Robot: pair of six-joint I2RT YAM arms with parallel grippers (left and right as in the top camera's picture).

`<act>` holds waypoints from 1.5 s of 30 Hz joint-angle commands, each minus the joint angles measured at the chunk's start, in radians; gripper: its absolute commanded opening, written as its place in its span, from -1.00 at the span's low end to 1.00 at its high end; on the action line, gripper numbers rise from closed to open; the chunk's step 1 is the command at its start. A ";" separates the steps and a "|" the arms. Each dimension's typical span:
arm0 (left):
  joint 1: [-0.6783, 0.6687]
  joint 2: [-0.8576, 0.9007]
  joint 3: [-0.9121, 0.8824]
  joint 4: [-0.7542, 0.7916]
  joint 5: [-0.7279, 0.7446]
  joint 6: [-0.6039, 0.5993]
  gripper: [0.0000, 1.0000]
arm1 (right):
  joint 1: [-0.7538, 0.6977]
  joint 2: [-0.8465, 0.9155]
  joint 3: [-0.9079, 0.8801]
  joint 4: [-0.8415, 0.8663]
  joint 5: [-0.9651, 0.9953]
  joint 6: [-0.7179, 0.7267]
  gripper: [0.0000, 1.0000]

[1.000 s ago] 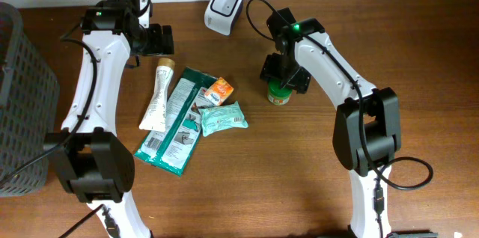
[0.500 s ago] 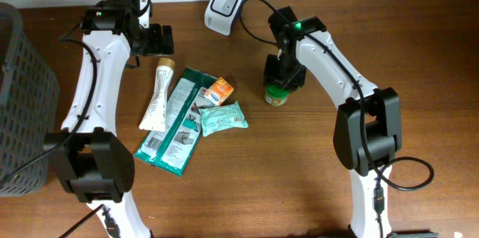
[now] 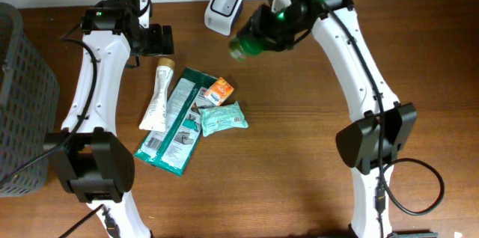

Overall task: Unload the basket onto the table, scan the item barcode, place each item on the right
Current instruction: 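Raise the jar up under the white scanner with the right gripper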

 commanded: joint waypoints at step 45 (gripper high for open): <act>0.004 -0.028 0.019 0.001 -0.007 0.013 0.99 | 0.218 0.300 0.003 1.070 0.927 -0.526 -0.50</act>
